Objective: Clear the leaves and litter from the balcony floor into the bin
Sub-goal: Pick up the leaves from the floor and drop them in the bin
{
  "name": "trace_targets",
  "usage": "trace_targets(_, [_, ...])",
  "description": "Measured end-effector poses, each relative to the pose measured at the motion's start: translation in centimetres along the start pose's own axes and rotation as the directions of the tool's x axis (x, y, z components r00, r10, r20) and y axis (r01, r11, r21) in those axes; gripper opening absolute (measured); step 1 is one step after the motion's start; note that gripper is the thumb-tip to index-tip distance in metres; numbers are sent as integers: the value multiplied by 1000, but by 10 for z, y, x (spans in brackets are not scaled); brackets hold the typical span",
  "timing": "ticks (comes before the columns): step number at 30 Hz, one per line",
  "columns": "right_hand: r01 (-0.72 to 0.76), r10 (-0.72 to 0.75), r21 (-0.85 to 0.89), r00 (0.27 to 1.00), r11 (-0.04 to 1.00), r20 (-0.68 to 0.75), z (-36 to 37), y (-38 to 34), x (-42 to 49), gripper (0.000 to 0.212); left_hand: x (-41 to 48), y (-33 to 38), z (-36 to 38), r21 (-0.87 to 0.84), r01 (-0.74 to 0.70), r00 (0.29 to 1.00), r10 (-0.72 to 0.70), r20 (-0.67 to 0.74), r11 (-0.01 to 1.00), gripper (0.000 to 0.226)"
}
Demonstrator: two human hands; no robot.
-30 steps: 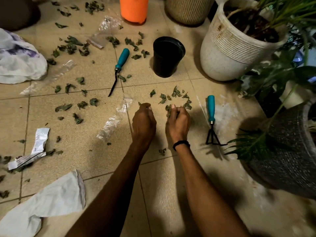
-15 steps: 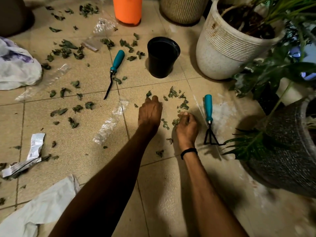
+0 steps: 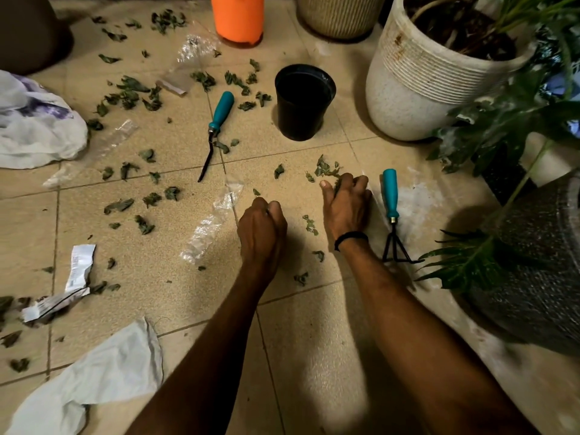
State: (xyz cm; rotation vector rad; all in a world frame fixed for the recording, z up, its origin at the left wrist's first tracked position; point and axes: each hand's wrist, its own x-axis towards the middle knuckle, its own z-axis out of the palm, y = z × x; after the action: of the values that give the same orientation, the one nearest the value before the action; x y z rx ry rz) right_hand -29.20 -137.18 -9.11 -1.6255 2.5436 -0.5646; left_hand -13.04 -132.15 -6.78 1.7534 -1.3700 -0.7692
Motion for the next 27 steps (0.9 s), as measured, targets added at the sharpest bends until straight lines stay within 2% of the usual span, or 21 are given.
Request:
trace_targets(4, [-5, 5, 8, 1000, 1000, -19, -1, 0, -2, 31, 24, -4, 6, 111, -25, 997, 32, -67, 994, 45])
trace_targets(8, [-38, 44, 179, 999, 983, -30, -10, -1, -21, 23, 58, 2, 19, 179, -69, 997, 76, -35, 982, 24])
trace_targets(10, [39, -30, 205, 998, 978, -48, -10, -3, -38, 21, 70, 7, 26, 281, -143, 989, 146, 12, 949, 18])
trace_targets(12, [120, -115, 210, 993, 970, -34, -6, -7, -55, 24, 77, 11, 32, 392, -227, 974, 208, 91, 892, 31])
trace_targets(16, [179, -182, 159, 983, 971, -1, 1, -14, -72, 34, 83, 7, 39, 556, -306, 950, 213, 227, 773, 38])
trace_targets(18, [265, -262, 100, 964, 959, -36, 2, -13, -76, 35, 83, 3, 41, 583, -316, 948, 228, 222, 748, 35])
trace_targets(20, [321, -317, 54, 945, 945, -78, 5, -12, -78, 29, 82, 3, 40, 558, -305, 952, 225, 209, 772, 30])
trace_targets(23, [296, -292, 40, 952, 954, -89, 5, -12, -76, 29, 77, 6, 32, 438, -249, 967, 194, 165, 864, 28])
trace_targets(25, [208, -198, 155, 977, 966, -75, -1, -12, -72, 31, 71, 9, 24, 248, -157, 987, 140, 85, 956, 26])
trace_targets(27, [67, -57, 366, 998, 928, -39, -14, -13, -72, 31, 63, 8, 13, 96, -46, 999, 45, 7, 994, 21])
